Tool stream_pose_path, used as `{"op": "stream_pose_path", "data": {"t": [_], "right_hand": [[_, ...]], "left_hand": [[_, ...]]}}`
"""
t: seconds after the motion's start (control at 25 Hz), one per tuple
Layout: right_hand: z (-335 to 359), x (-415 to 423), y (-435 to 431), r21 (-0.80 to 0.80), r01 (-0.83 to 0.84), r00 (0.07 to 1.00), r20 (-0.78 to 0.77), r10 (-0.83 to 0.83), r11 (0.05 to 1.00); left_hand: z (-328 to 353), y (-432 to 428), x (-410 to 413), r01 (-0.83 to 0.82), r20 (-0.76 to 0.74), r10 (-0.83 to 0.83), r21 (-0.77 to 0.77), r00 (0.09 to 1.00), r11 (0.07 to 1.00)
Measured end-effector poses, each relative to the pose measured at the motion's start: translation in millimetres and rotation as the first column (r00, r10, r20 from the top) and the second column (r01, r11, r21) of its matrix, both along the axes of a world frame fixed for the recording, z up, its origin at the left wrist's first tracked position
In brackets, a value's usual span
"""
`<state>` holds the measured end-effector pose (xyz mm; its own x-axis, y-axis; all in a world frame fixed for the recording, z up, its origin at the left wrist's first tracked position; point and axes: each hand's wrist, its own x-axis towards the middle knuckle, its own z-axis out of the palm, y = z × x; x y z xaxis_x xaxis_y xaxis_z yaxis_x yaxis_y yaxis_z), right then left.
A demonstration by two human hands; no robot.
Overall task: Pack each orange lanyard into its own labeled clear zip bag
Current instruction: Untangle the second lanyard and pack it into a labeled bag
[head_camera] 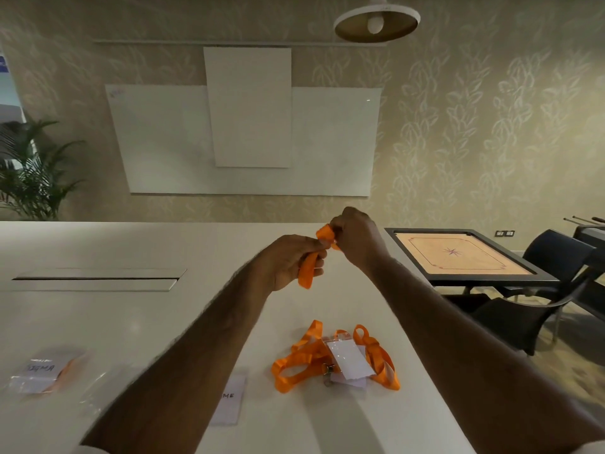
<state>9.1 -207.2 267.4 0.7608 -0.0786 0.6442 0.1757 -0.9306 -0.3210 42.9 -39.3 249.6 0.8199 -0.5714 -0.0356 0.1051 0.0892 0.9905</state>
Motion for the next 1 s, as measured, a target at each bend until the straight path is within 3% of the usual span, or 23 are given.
{"op": "stream_pose_path", "data": {"t": [0.08, 0.16, 0.28, 0.4, 0.52, 0.68, 0.8, 0.88, 1.0], "right_hand": [[-7, 0, -1, -0.121, 0.010, 0.995, -0.102, -0.023, 0.993], [-10, 2, 0, -0.132, -0.022, 0.971, -0.239, -0.010, 0.991], [-8, 2, 1, 0.169, -0.142, 0.921, -0.339, 0.193, 0.975], [-7, -1, 2, 0.469, -0.238, 0.889, -0.248, 0.386, 0.850], [-9, -1, 5, 0.636, -0.290, 0.866, -0.142, 0.479, 0.715], [-8, -1, 5, 0.808, -0.254, 0.854, -0.070, 0.515, 0.531], [-10, -1, 4, 0.882, -0.254, 0.762, -0.070, 0.644, 0.396], [-13, -2, 6, 0.848, -0.301, 0.713, -0.104, 0.693, 0.437], [-15, 2, 16, 0.719, -0.327, 0.788, -0.150, 0.597, 0.613]], "left_hand": [[9, 1, 3, -0.036, 0.013, 0.037, -0.067, 0.999, 0.997], [11, 0, 4, -0.133, 0.043, 0.138, -0.092, 0.990, 0.987], [2, -2, 7, -0.298, 0.179, 0.299, -0.032, 0.937, 0.954], [-5, -7, 5, -0.351, 0.328, 0.339, -0.024, 0.882, 0.936], [-2, -9, 6, -0.366, 0.488, 0.295, 0.054, 0.822, 0.929], [-4, -2, 12, -0.280, 0.428, 0.205, 0.120, 0.880, 0.952], [-7, 3, 12, -0.314, 0.441, 0.244, 0.093, 0.864, 0.945], [-7, 8, 14, -0.347, 0.444, 0.278, 0.080, 0.852, 0.935], [-9, 16, 13, -0.387, 0.412, 0.318, 0.094, 0.854, 0.917]]}}
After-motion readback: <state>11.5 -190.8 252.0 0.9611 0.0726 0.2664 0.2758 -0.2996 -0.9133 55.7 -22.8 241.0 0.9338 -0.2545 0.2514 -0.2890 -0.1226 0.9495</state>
